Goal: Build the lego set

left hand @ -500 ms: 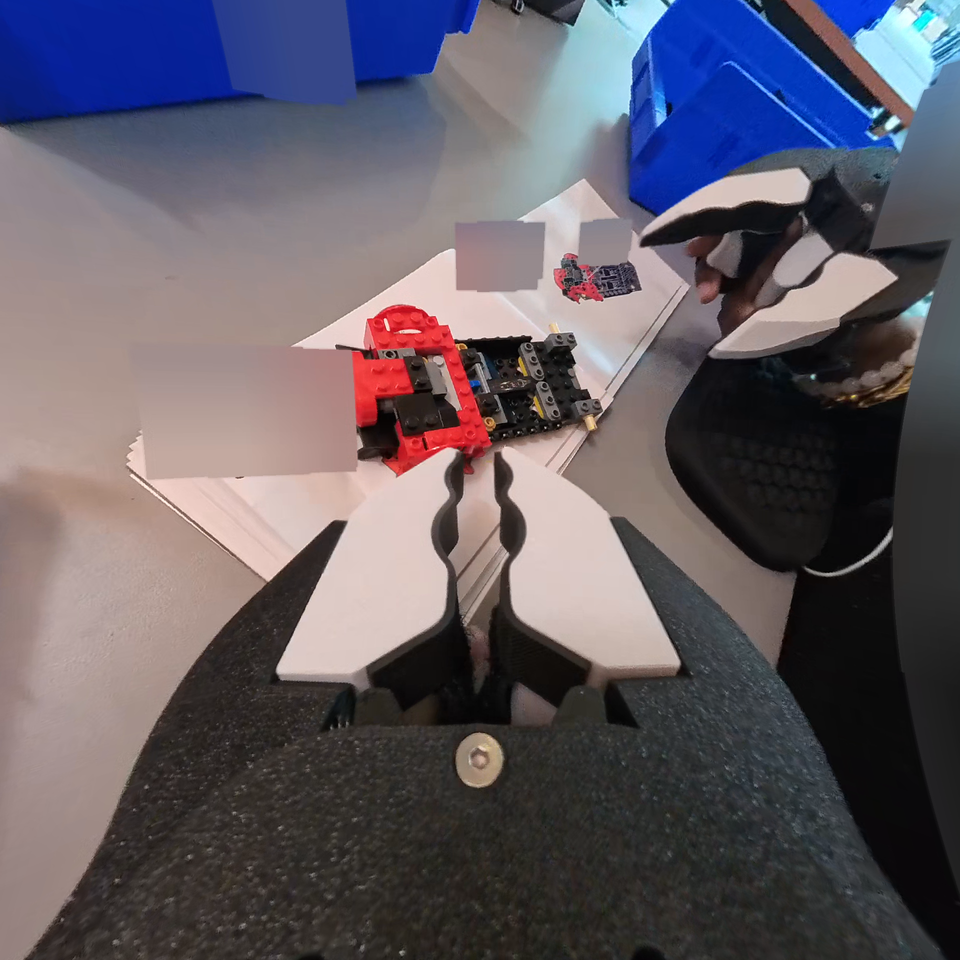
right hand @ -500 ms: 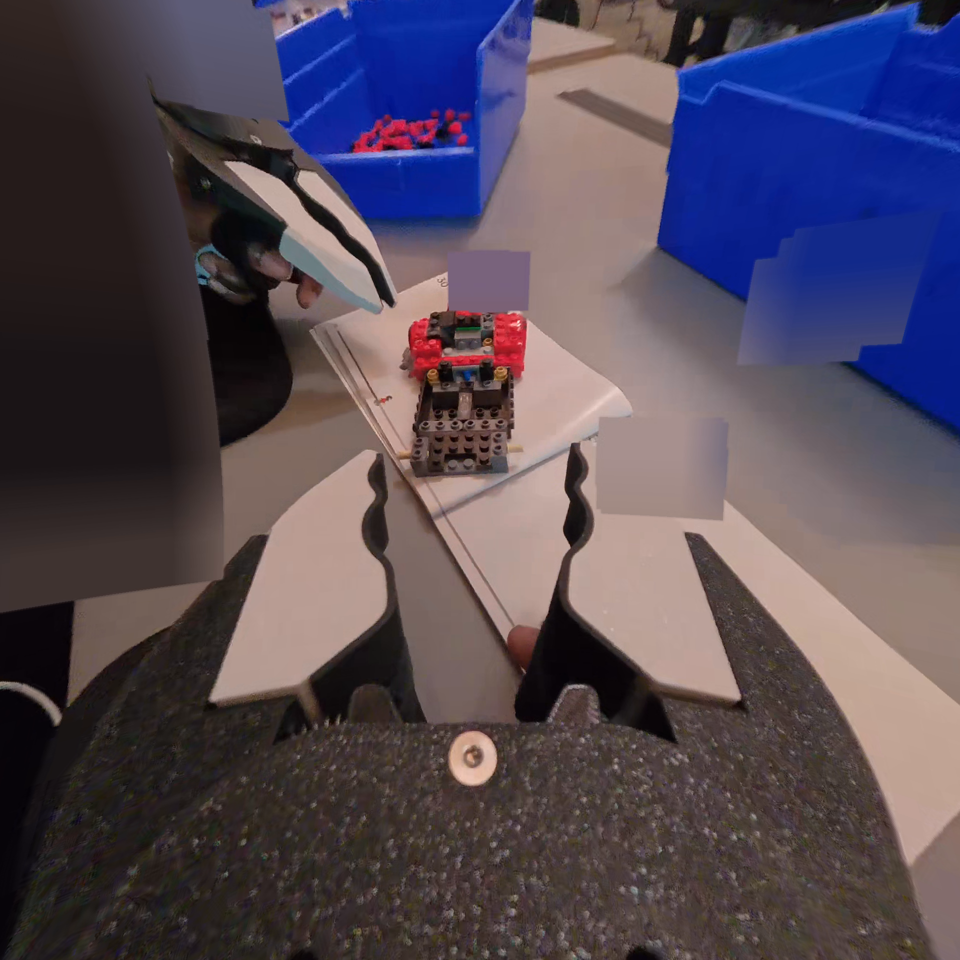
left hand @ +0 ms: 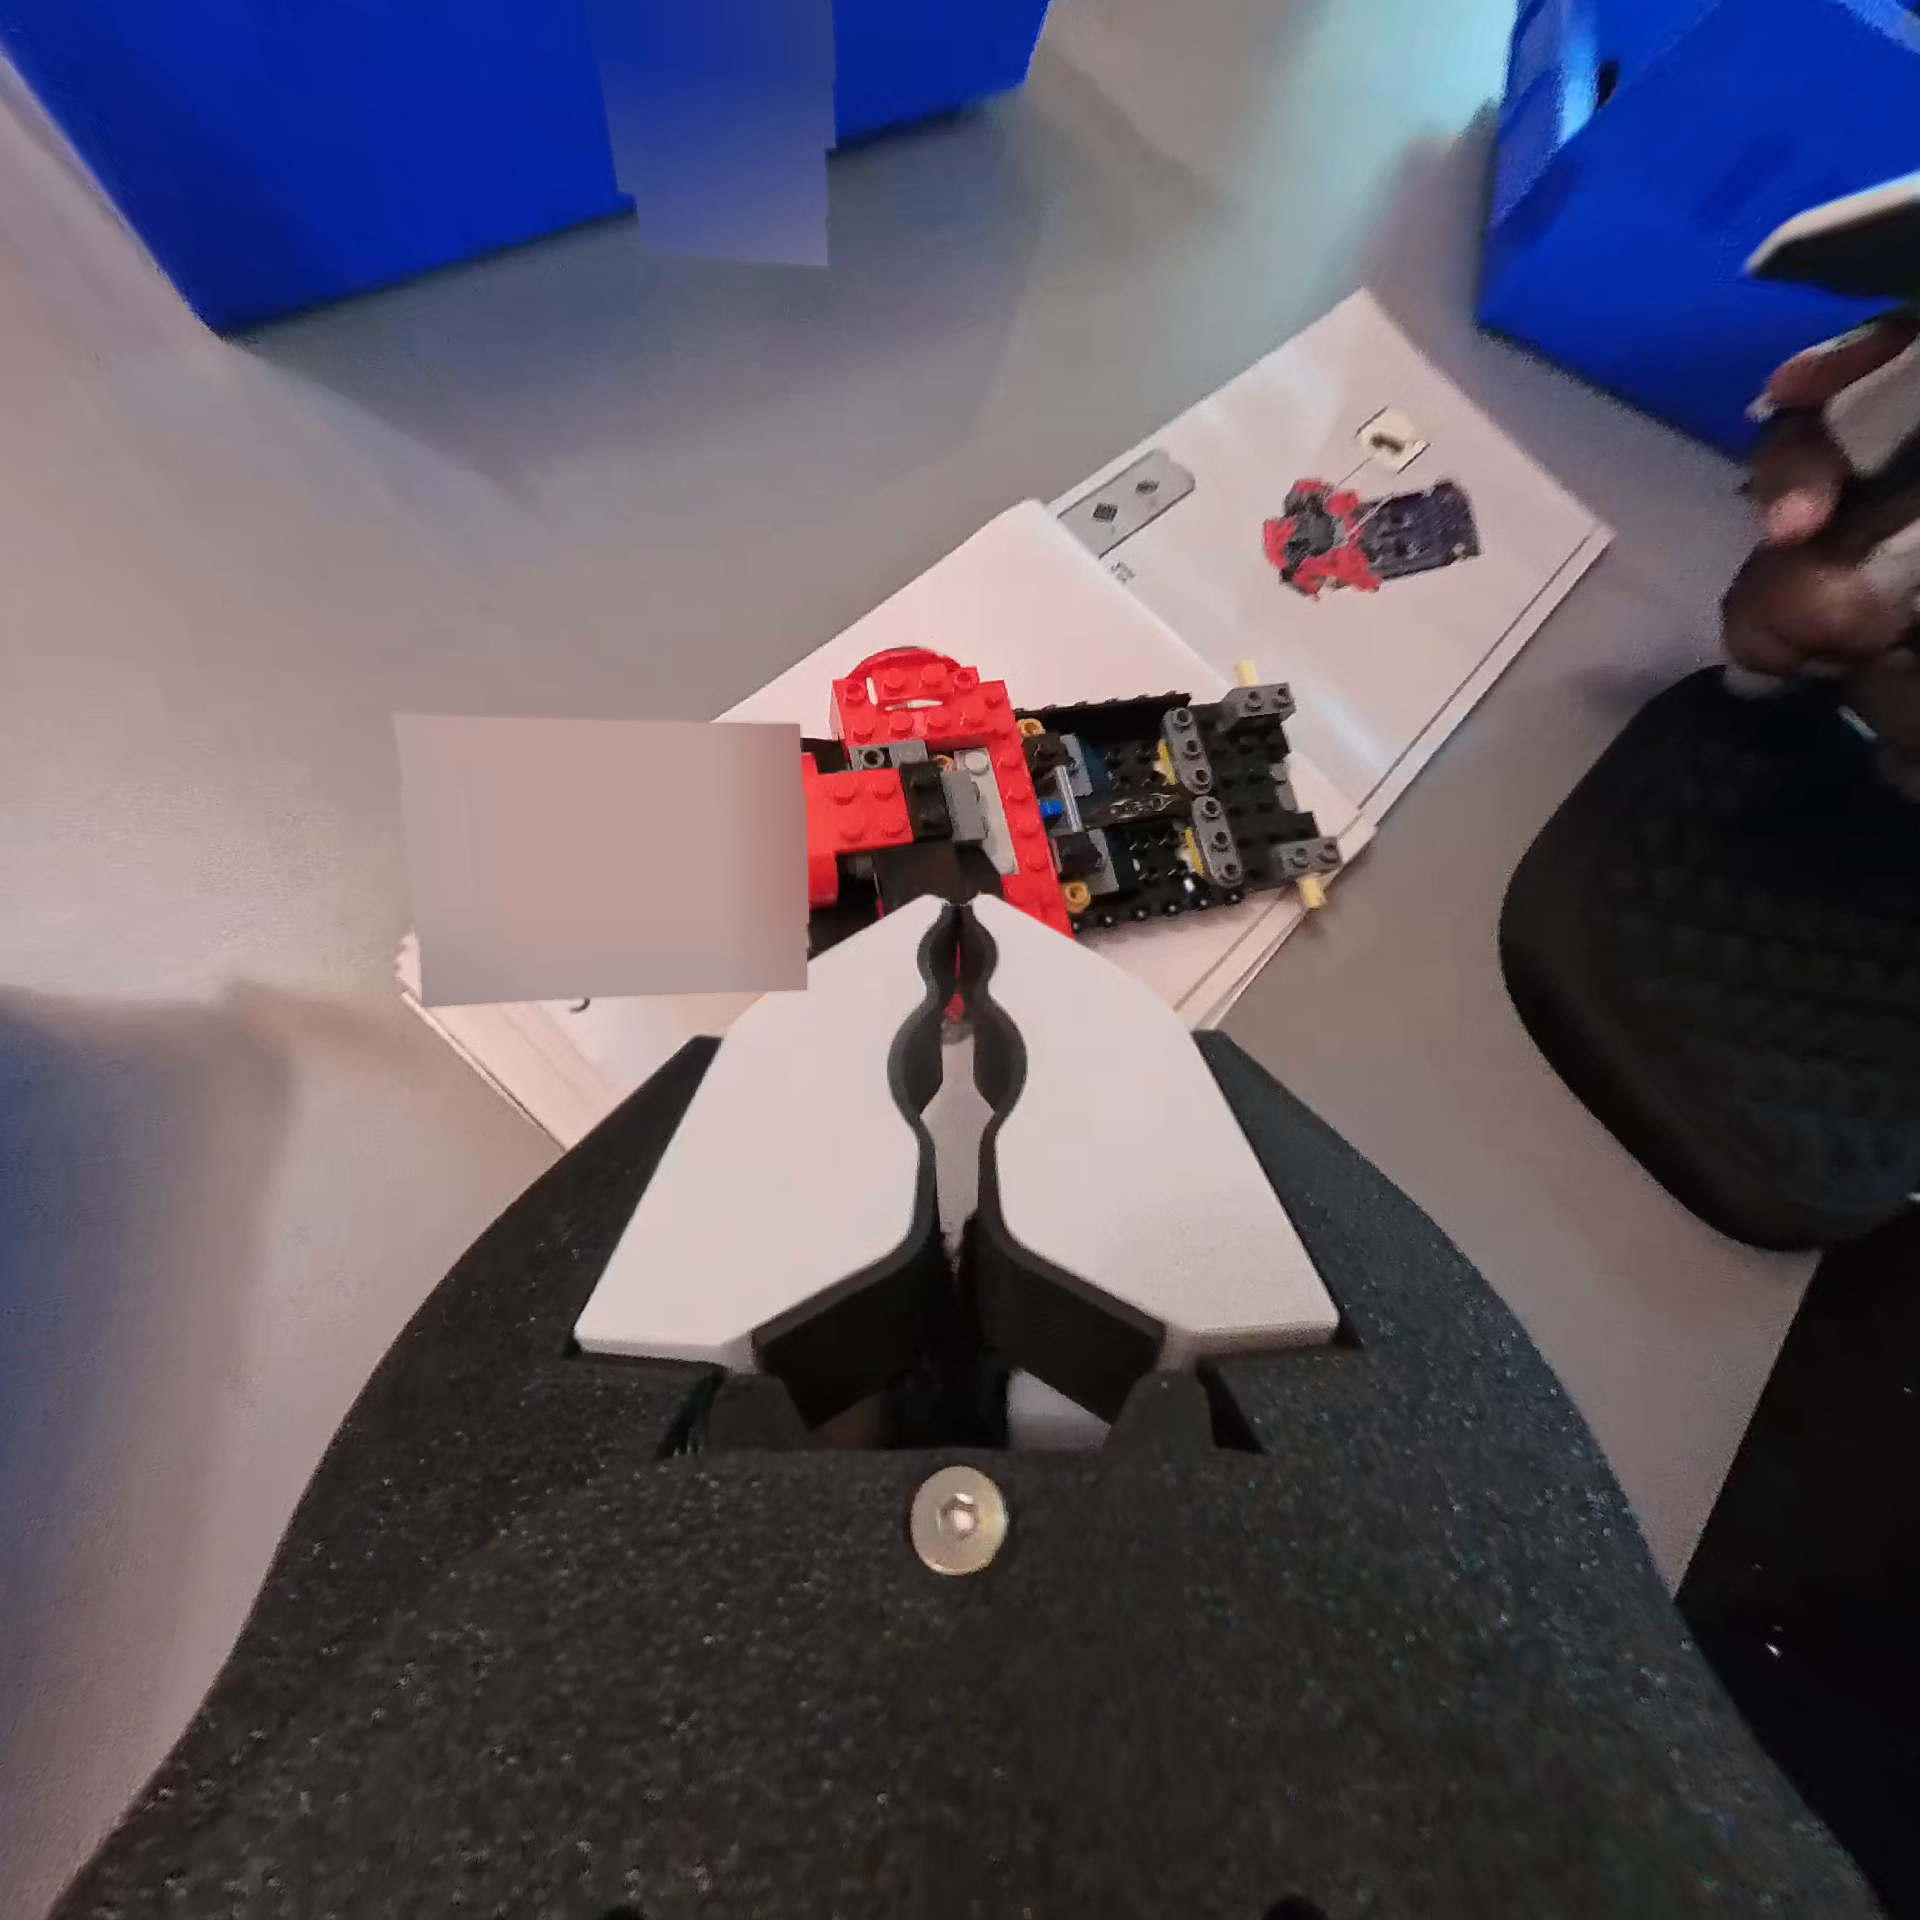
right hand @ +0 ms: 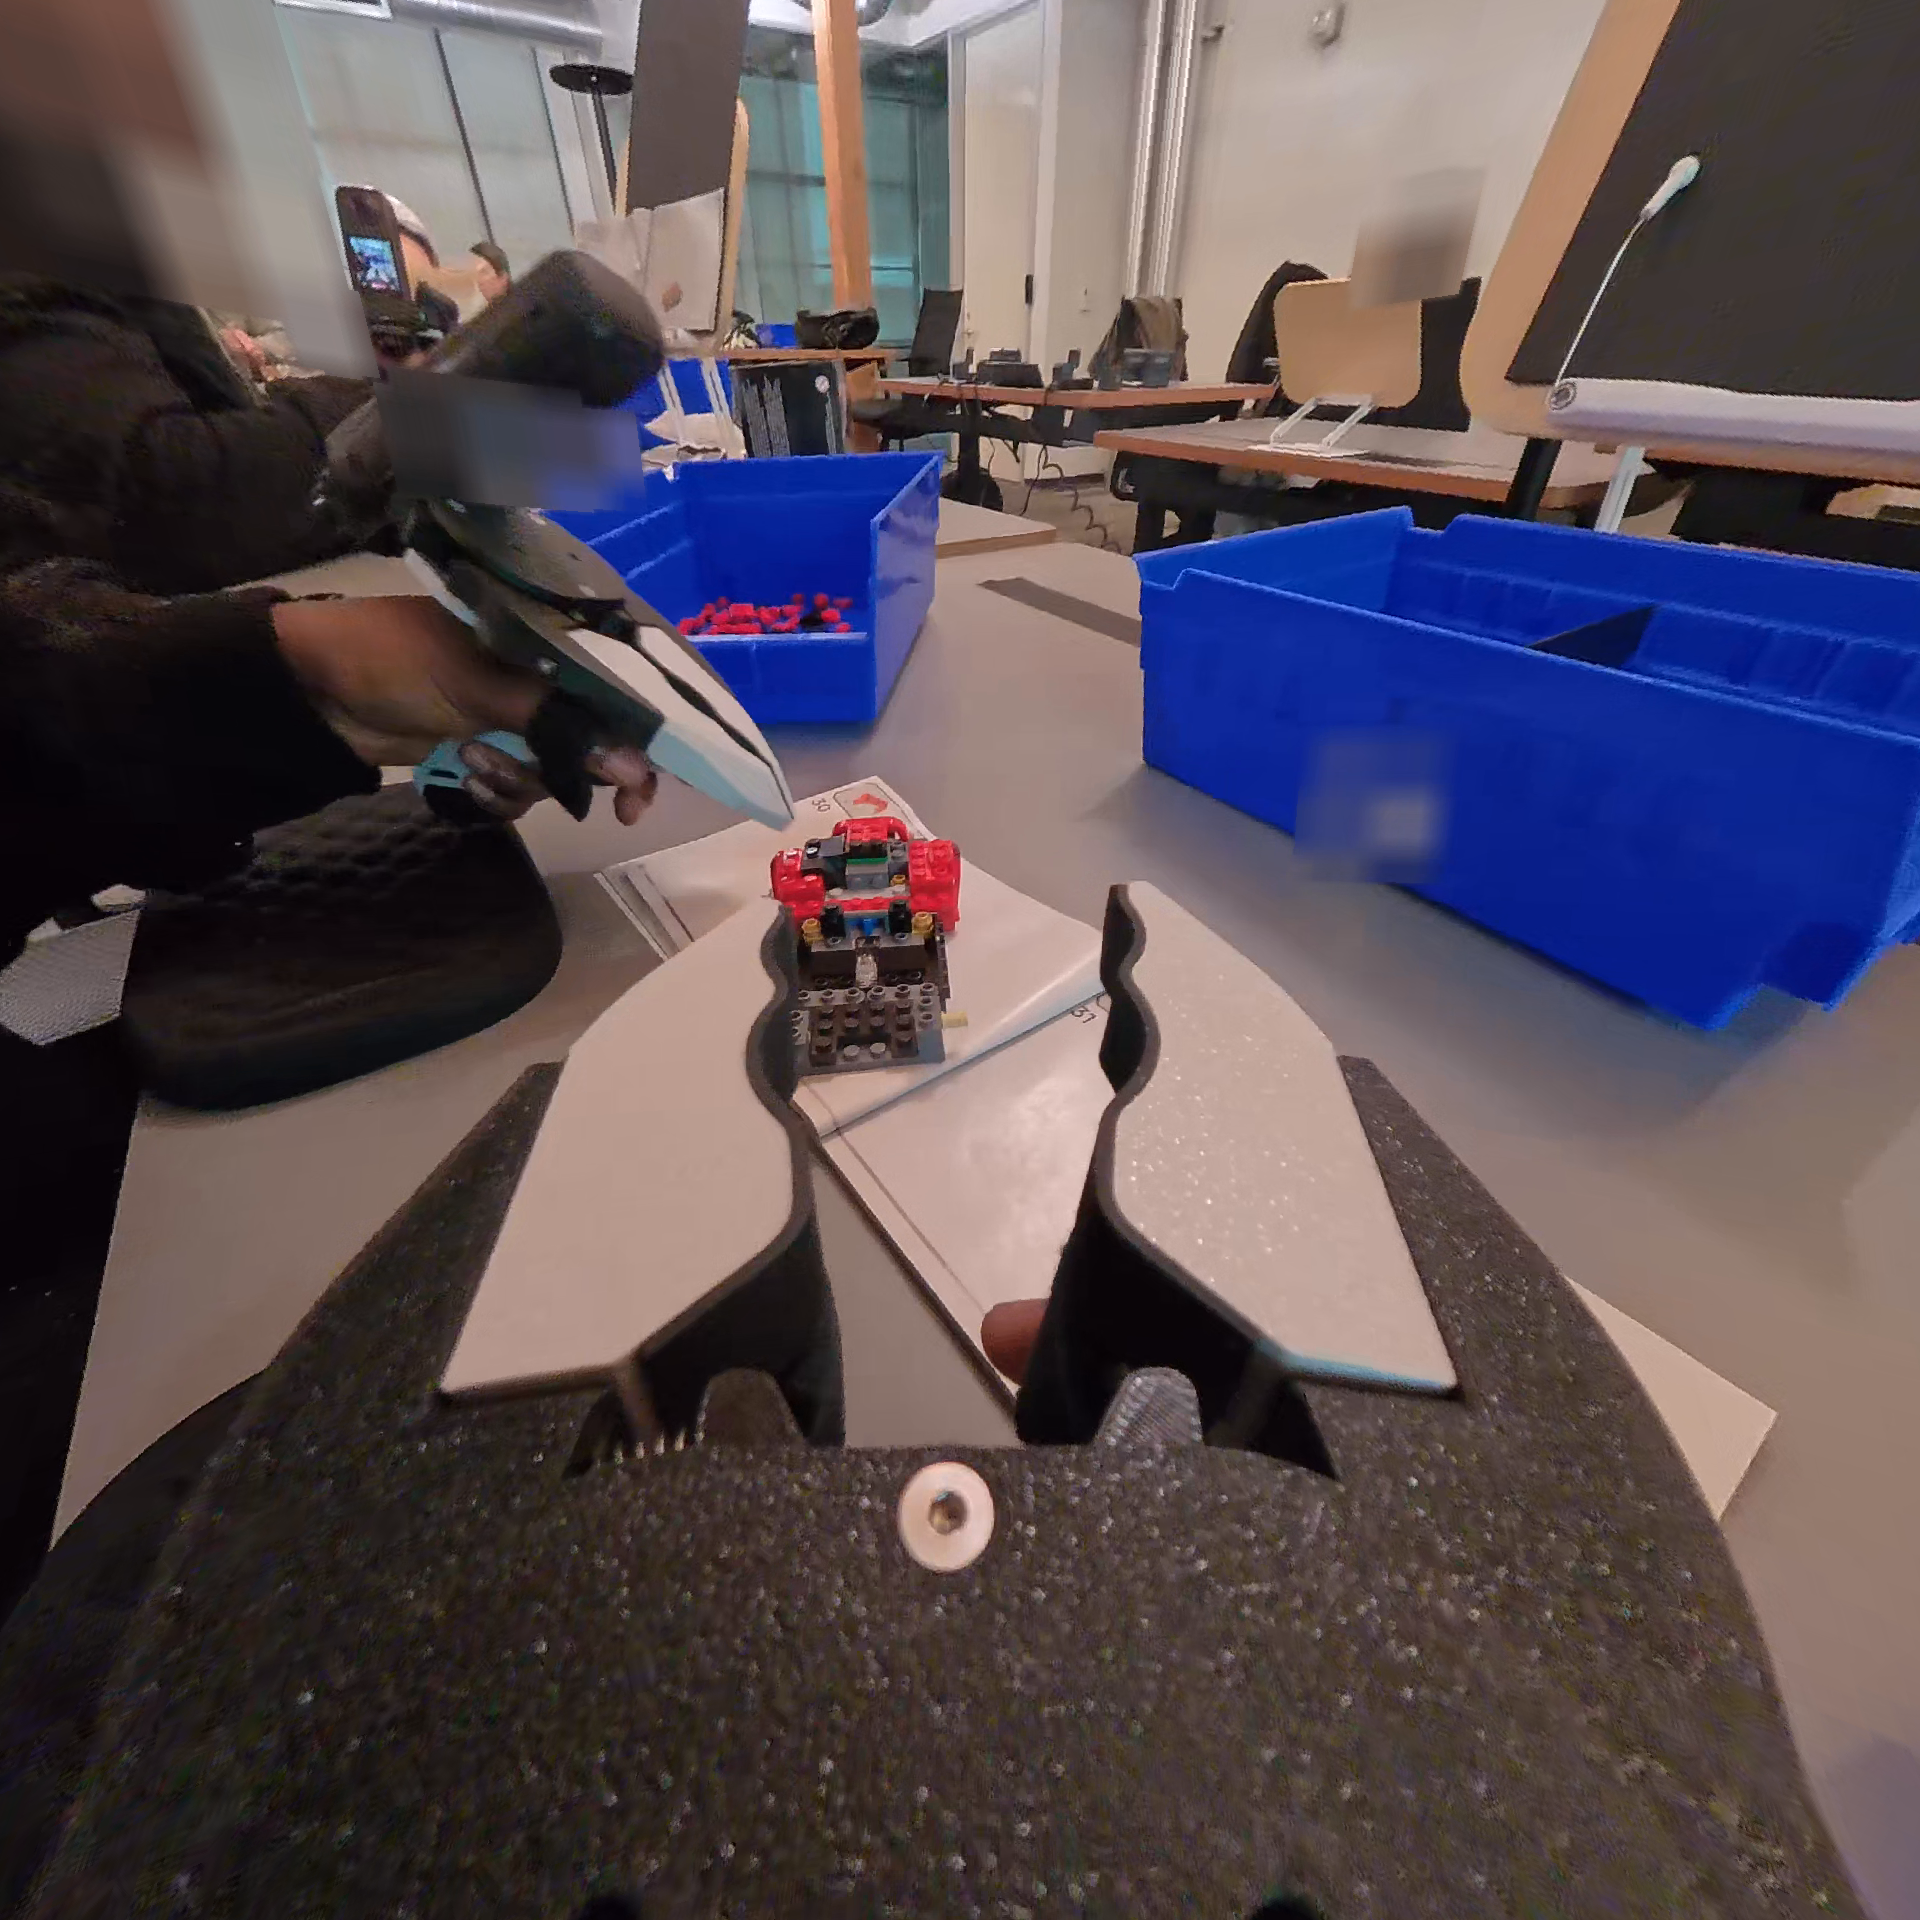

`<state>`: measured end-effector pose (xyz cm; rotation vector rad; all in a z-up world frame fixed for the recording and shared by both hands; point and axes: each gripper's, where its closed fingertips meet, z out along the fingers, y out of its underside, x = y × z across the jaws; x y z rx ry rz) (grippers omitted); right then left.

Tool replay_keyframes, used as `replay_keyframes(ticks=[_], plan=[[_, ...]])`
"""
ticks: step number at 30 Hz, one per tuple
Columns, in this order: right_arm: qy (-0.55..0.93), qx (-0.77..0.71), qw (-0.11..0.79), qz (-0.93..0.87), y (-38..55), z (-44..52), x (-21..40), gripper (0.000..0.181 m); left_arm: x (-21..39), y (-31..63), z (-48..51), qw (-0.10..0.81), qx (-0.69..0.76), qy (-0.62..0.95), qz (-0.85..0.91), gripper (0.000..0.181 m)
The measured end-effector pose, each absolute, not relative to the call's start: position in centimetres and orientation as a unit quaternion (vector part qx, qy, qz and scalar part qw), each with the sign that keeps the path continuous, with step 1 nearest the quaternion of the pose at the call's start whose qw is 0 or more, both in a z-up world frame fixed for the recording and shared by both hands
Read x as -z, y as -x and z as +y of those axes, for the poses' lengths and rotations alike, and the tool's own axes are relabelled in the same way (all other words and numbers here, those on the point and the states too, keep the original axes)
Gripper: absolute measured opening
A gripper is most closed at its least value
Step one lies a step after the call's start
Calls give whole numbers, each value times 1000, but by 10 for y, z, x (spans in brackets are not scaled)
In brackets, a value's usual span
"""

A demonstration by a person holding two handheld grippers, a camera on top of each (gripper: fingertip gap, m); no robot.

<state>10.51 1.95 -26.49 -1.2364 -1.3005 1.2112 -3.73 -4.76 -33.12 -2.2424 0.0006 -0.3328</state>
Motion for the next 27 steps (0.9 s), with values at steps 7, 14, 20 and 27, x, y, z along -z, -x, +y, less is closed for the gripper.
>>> replay_keyframes(ticks=[7,14,20,27], plan=[[509,-481,474,-534,-105,21,267,56,339,37,-29,358,132,924,0,0],[511,-466,474,-545,-103,20,271,57,342,37,-28,334,107,936,12,0],[513,-462,473,-548,-103,20,273,58,343,39,-30,334,79,939,22,0],[515,-461,470,-549,-102,20,274,59,343,38,-30,316,52,947,40,0]])
